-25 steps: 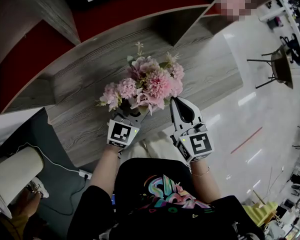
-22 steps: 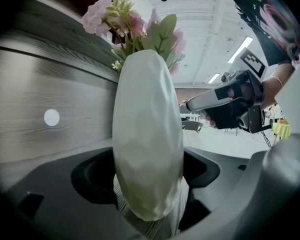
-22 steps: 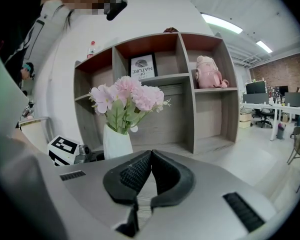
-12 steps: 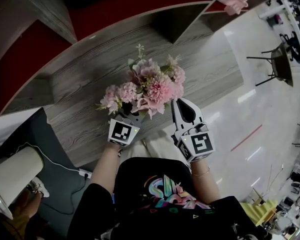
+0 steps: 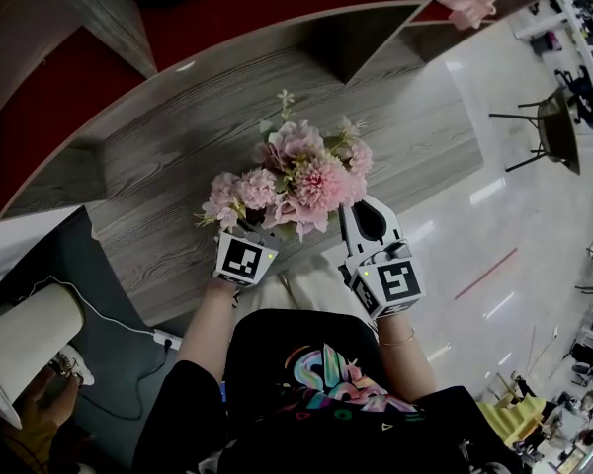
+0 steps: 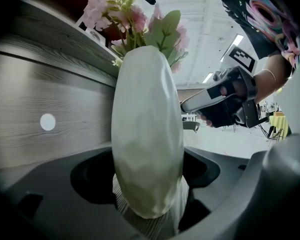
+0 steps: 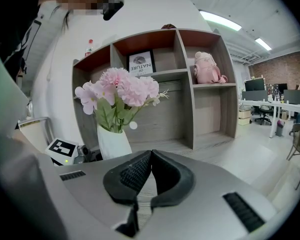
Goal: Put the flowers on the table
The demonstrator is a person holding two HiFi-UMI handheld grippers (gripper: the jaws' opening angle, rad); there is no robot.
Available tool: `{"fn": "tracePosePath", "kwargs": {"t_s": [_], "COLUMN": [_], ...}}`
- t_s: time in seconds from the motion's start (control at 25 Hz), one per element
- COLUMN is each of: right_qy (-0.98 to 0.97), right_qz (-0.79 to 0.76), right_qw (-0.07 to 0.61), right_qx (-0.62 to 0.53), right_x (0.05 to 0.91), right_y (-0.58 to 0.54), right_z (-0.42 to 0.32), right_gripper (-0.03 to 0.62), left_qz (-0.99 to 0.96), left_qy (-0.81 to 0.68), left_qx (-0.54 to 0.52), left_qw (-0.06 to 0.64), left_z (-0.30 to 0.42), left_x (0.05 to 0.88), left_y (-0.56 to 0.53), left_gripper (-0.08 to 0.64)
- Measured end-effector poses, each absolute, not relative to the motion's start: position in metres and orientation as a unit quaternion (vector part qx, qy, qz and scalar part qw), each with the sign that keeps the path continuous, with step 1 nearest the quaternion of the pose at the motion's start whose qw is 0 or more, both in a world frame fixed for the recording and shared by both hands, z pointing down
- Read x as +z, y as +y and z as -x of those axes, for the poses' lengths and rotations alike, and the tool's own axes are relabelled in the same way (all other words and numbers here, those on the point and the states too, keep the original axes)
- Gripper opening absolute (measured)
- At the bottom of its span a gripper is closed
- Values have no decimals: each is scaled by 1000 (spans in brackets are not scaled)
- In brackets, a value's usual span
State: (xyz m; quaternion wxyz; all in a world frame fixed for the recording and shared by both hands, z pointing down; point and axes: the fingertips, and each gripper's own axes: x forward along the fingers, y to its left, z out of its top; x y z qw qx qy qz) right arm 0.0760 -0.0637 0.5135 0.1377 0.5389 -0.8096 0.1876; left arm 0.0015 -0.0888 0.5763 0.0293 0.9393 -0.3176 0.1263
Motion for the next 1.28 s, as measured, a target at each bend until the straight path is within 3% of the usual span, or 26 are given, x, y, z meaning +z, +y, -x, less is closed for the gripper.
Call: {"fn": "tracePosePath", "kwargs": {"t_s": [0.24, 1.28], "right_qy": [-816, -817], "right_qz": [-540, -532], "right_qw": [106, 123], "right_qx": [174, 187], "right_x": [508, 514], "right_y": [-55, -29], "right_z": [-76, -71], "right_gripper": [15, 15], "left_qz": [-935, -920], "left_qy": [-325, -367], "left_qx": [139, 126], "left_qw": [40, 63], "left_z": [0, 27], "left_x": [580, 578], "left_y": [-75, -57], "left_gripper": [364, 364]}}
